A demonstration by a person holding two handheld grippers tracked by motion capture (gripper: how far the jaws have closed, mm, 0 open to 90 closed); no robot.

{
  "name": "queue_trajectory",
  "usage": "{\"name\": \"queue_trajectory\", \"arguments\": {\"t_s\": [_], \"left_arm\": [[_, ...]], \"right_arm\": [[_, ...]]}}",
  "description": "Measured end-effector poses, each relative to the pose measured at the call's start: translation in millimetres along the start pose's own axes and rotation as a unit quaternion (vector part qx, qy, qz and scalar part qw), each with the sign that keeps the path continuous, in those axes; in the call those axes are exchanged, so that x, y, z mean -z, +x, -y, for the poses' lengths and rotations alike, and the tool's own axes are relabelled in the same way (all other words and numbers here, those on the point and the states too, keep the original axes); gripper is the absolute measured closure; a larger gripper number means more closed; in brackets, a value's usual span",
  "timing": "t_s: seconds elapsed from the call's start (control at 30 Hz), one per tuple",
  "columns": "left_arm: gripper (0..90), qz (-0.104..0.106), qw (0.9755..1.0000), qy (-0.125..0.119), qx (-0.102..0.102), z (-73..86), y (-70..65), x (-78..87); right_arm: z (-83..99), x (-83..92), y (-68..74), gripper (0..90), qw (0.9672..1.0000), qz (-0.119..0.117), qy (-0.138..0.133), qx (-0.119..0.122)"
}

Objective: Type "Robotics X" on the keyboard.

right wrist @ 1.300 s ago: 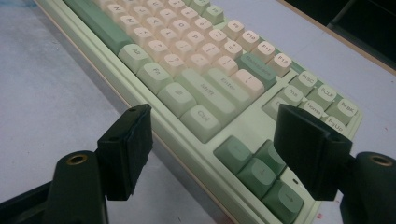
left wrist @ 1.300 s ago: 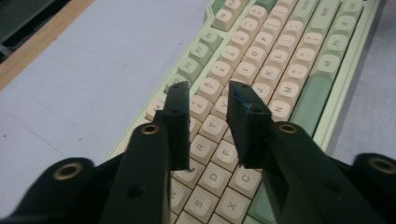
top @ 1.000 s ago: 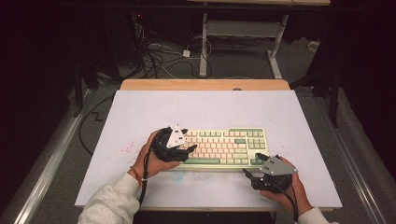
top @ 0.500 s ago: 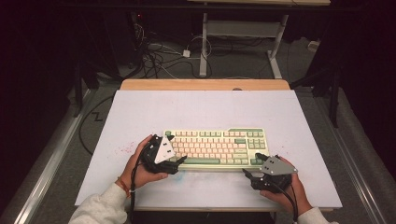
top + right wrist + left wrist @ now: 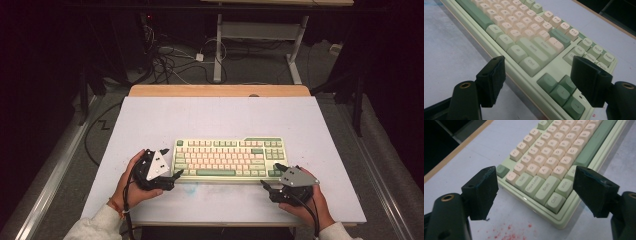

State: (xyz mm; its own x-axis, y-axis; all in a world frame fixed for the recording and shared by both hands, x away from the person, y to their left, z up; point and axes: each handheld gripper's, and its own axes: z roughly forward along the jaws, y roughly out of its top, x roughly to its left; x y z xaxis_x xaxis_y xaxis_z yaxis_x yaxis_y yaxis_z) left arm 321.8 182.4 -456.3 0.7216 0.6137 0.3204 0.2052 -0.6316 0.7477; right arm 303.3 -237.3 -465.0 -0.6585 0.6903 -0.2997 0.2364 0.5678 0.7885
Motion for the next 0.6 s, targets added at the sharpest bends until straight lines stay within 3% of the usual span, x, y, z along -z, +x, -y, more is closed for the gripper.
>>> {"name": "queue_trajectory", "arguments": {"t_s": [0.37, 0.6], "left_arm": [[19.7, -0.009, 0.999, 0.035, 0.027, 27.1, 0.1, 7.3], [19.7, -0.003, 0.9986, 0.041, 0.034, 31.0, -3.4, 8.3]], "right_arm": [[-6.3, 1.5, -2.9, 36.9, 0.9995, -0.024, -0.008, -0.021], [-16.7, -2.0, -8.9, 55.1, 0.9991, -0.03, -0.01, -0.028]]}}
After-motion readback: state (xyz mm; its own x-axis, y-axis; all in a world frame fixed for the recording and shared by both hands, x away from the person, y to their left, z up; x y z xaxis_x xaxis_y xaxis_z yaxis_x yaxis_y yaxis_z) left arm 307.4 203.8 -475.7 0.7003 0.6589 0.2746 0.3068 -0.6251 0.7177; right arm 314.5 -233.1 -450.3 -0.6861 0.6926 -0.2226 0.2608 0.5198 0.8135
